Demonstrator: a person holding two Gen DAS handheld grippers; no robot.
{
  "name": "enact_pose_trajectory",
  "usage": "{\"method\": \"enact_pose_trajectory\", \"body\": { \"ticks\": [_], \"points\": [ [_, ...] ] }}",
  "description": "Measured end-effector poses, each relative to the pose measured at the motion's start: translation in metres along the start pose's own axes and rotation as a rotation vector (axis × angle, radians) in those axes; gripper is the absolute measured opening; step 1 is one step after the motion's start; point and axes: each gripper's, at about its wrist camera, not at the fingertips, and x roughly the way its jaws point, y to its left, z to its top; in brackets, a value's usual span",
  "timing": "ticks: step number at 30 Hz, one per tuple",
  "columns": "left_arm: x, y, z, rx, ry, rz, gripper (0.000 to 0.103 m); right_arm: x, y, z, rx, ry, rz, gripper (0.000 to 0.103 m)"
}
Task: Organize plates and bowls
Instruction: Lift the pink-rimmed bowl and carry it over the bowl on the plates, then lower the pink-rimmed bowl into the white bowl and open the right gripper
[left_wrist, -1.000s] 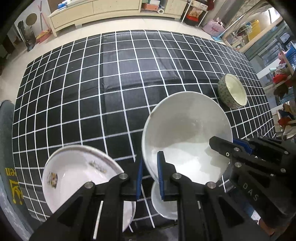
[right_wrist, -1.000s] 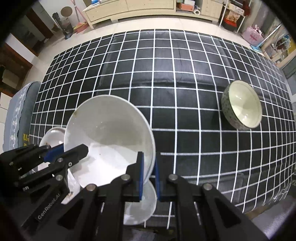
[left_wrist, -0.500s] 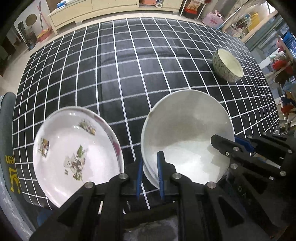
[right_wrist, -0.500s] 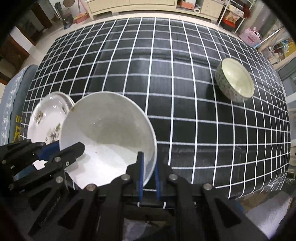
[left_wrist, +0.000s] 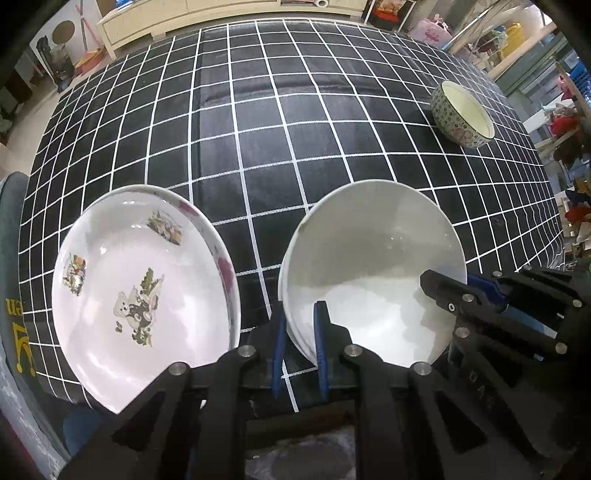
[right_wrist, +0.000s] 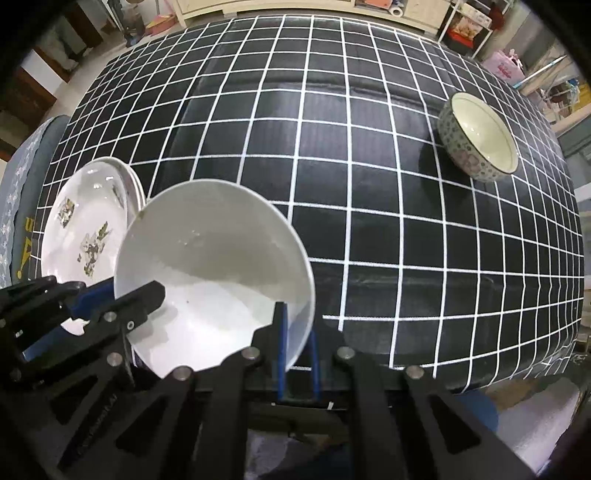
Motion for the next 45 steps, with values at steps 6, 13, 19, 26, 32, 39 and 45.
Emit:
{"method": "enact_pose_trajectory", "body": {
  "ticks": [6, 13, 19, 26, 32, 39, 45],
  "points": [
    [0.001, -0.001, 0.002, 0.011, -0.001, 0.002, 0.013, 0.003, 0.0, 0.001, 0.003, 0.013, 0.006, 0.014],
    [0.002, 0.002, 0.005, 0.023, 0.01, -0.022, 0.013, 0.009, -0.002, 0.005, 0.02, 0.031, 0.021, 0.014],
    [0.004, -0.008, -0.001, 0.069, -0.003, 0.025, 0.014, 0.015, 0.0, 0.003, 0.021, 0.036, 0.02, 0.014],
    [0.006, -0.003, 0.001, 0.062, 0.009, 0.016, 0.013, 0.019, 0.003, 0.004, 0.017, 0.053, 0.021, 0.014],
    [0.004, -0.003, -0.001, 0.056, 0.002, 0.008, 0.014, 0.02, -0.002, 0.007, 0.027, 0.06, 0.027, 0.014],
    [-0.009, 0.003, 0.0, 0.031, -0.028, 0.018, 0.029, 0.011, -0.006, 0.005, 0.043, 0.028, 0.054, 0.037],
    [-0.024, -0.003, 0.0, 0.031, -0.051, -0.017, 0.034, -0.015, -0.009, 0.006, 0.037, -0.047, 0.051, 0.054]
  ]
}}
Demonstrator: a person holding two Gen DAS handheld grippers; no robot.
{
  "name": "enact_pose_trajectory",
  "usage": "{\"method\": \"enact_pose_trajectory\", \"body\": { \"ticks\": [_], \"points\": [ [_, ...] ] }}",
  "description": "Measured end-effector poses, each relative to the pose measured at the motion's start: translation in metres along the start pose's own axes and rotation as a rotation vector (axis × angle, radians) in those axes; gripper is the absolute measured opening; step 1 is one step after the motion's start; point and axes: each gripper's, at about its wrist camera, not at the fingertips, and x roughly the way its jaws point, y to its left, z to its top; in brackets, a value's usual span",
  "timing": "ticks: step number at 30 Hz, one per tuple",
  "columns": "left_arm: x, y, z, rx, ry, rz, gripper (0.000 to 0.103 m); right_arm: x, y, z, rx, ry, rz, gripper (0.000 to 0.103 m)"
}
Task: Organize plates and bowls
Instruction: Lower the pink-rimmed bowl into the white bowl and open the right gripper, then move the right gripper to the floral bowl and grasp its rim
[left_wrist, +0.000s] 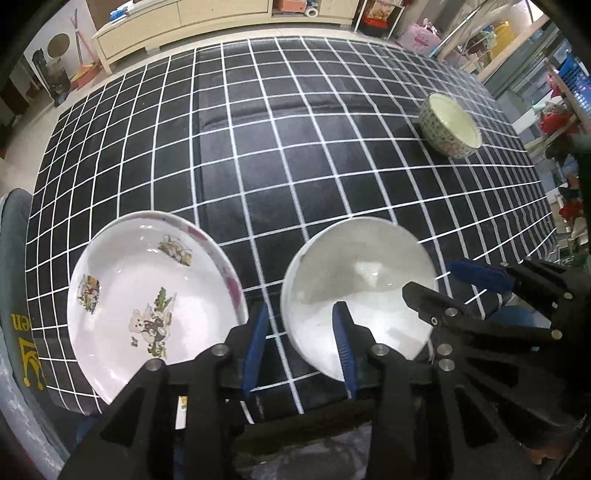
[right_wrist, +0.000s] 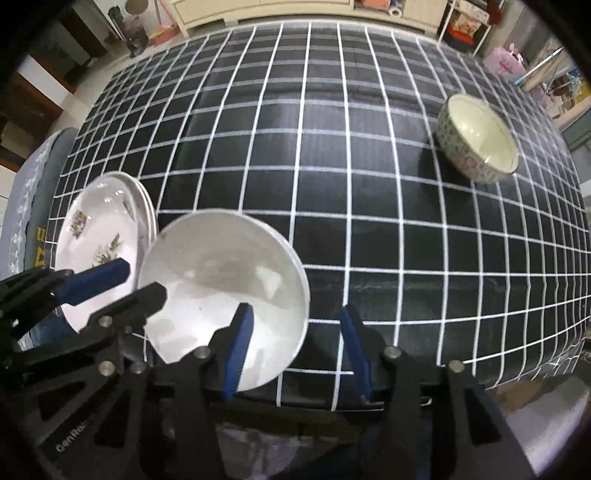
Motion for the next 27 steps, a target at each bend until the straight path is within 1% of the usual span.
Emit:
{"method": "enact_pose_trajectory", "body": {
  "ticks": [2, 4, 8, 11, 13, 15, 18, 21, 27],
  "points": [
    [-0.004, -0.004, 0.002, 0.001, -0.006, -0.019, 0.035, -0.009, -0.007, 0.0, 0.008, -0.016, 0.009, 0.054],
    [-0.009, -0.01, 0.006, 0.007, -0.014, -0.032, 0.038, -0.016, -0.016, 0.003, 0.025, -0.022, 0.014, 0.054],
    [-0.02, -0.028, 0.018, 0.029, -0.032, -0.047, 0.038, -0.032, -0.04, 0.007, 0.065, -0.049, 0.016, 0.054],
    [-0.029, -0.043, 0.033, 0.047, -0.054, -0.057, 0.045, -0.049, -0.065, 0.012, 0.122, -0.09, 0.024, 0.054],
    [-0.035, -0.054, 0.043, 0.057, -0.074, -0.068, 0.045, -0.059, -0.082, 0.018, 0.15, -0.111, 0.032, 0.054],
    [-0.038, -0.067, 0.055, 0.07, -0.086, -0.08, 0.049, -0.067, -0.098, 0.024, 0.168, -0.128, 0.026, 0.054],
    [-0.037, -0.084, 0.075, 0.096, -0.092, -0.077, 0.049, -0.075, -0.119, 0.035, 0.187, -0.144, 0.009, 0.054],
    [-0.033, -0.105, 0.095, 0.125, -0.094, -0.077, 0.049, -0.079, -0.139, 0.045, 0.206, -0.155, 0.01, 0.054],
    [-0.015, -0.138, 0.132, 0.168, -0.083, -0.079, 0.049, -0.068, -0.176, 0.061, 0.239, -0.147, -0.001, 0.054]
  ]
}}
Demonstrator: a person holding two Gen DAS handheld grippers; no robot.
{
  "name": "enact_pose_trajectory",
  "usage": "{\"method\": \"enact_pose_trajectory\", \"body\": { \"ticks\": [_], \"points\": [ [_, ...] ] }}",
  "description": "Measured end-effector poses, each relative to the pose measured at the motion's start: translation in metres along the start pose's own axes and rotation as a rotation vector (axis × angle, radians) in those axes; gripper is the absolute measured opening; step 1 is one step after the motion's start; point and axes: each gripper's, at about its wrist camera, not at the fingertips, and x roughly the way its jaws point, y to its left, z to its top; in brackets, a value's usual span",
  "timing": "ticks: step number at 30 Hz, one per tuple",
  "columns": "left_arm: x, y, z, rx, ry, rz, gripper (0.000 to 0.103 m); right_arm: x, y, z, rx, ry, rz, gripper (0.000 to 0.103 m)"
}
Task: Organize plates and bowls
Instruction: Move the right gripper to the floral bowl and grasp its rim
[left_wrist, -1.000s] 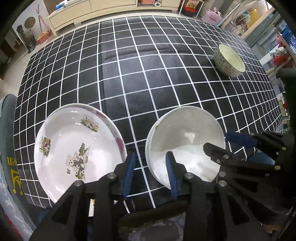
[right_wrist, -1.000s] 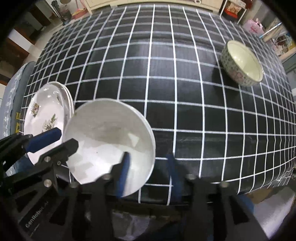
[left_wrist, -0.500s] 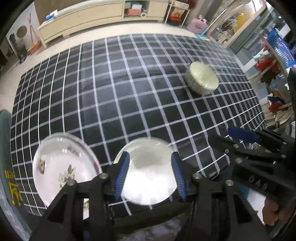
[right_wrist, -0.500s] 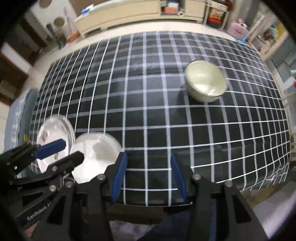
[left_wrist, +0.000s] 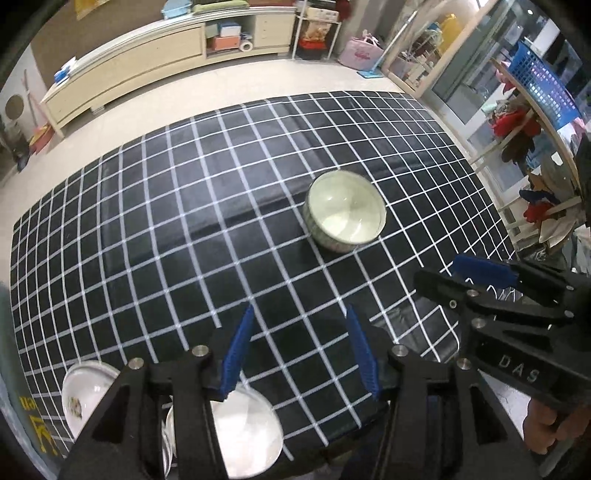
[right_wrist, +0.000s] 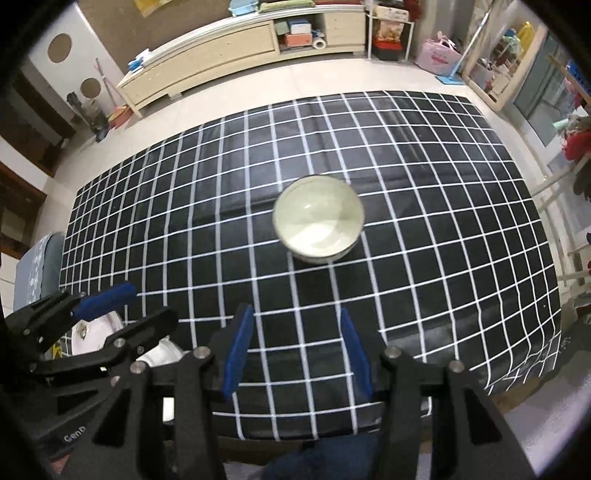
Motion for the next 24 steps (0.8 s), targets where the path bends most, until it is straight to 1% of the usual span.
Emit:
{"method": "enact_pose_trajectory", "body": {
  "ticks": [5, 7, 10, 13, 14, 16, 17, 18, 19, 20, 21, 22, 23, 24],
  "points": [
    [0.03, -0.012, 0.032, 0.021, 0.016, 0.014, 0.049, 0.022, -0.029, 0.022, 0.018, 0.006, -0.012, 0.053],
    [0.047, -0.013, 0.044, 0.036, 0.025, 0.009, 0.049, 0.035, -0.041, 0.031, 0.035, 0.011, 0.001, 0.053],
    [0.075, -0.013, 0.061, 0.043, 0.045, 0.014, 0.049, 0.055, -0.055, 0.044, 0.048, 0.034, 0.003, 0.053],
    [0.098, -0.01, 0.074, 0.038, 0.067, 0.021, 0.049, 0.074, -0.063, 0.057, 0.045, 0.032, -0.006, 0.052],
    [0.106, -0.009, 0.078, 0.036, 0.075, 0.016, 0.048, 0.08, -0.065, 0.061, 0.043, 0.036, -0.007, 0.048],
    [0.122, -0.009, 0.084, 0.032, 0.096, 0.015, 0.044, 0.092, -0.068, 0.066, 0.048, 0.049, 0.004, 0.043],
    [0.127, -0.008, 0.085, 0.029, 0.102, 0.015, 0.039, 0.098, -0.069, 0.068, 0.048, 0.057, 0.009, 0.039],
    [0.133, -0.007, 0.087, 0.028, 0.11, 0.012, 0.034, 0.103, -0.069, 0.069, 0.045, 0.062, 0.009, 0.038],
    [0.138, -0.006, 0.088, 0.027, 0.119, 0.013, 0.032, 0.107, -0.069, 0.069, 0.036, 0.067, 0.002, 0.035],
    [0.143, -0.007, 0.088, 0.027, 0.125, 0.013, 0.027, 0.11, -0.068, 0.068, 0.025, 0.072, -0.01, 0.029],
    [0.149, -0.007, 0.088, 0.031, 0.136, 0.016, 0.022, 0.112, -0.068, 0.067, 0.018, 0.074, -0.031, 0.025],
    [0.149, -0.007, 0.088, 0.033, 0.139, 0.011, 0.02, 0.114, -0.069, 0.067, 0.017, 0.08, -0.033, 0.019],
    [0.151, -0.008, 0.088, 0.038, 0.141, 0.0, 0.016, 0.117, -0.07, 0.066, 0.02, 0.088, -0.027, 0.015],
    [0.151, -0.009, 0.087, 0.042, 0.141, -0.007, 0.013, 0.119, -0.072, 0.065, 0.021, 0.094, -0.034, 0.013]
  ]
}}
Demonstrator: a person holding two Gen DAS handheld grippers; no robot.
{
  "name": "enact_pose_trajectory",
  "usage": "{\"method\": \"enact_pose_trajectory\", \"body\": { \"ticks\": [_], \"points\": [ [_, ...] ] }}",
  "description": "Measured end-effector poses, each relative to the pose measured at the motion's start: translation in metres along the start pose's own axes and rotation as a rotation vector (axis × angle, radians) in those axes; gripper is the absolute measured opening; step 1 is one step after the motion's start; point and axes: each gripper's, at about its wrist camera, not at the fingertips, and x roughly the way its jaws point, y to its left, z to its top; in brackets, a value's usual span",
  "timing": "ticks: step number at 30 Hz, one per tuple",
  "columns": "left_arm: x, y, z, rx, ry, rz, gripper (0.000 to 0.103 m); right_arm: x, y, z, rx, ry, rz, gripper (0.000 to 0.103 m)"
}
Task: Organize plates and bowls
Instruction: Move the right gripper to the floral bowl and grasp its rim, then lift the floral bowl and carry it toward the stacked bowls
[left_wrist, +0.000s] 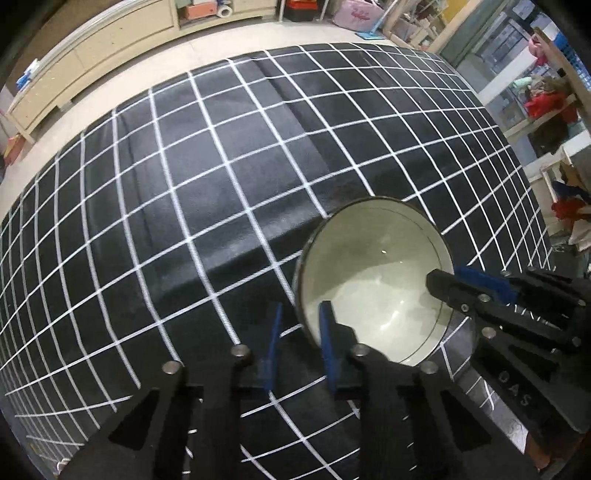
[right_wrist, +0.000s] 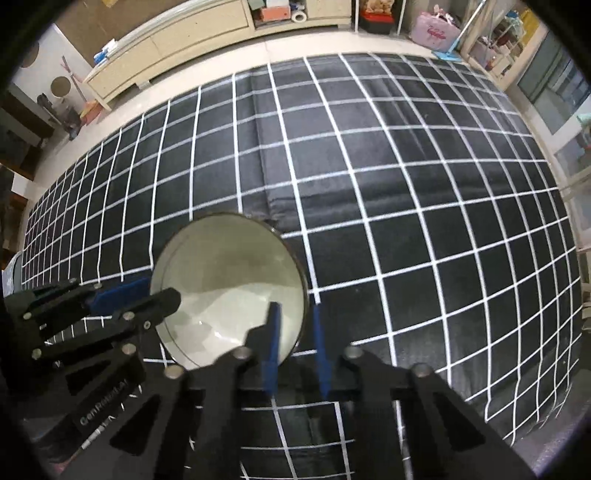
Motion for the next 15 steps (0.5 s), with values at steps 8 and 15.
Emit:
{"method": "enact_pose_trajectory", "body": {
  "ticks": [8, 15],
  "points": [
    [0.001, -0.005, -0.013, 0.037, 0.026, 0.049, 0.012, -0.001, 0.019, -0.014, -0.031, 0.006, -0.023, 0.012],
    [-0.014, 0.044, -0.046, -0.013, 0.051, 0.062, 0.011, 0.004, 0.064, -0.031, -0.089, 0.033, 0.005, 0.012]
  ]
}}
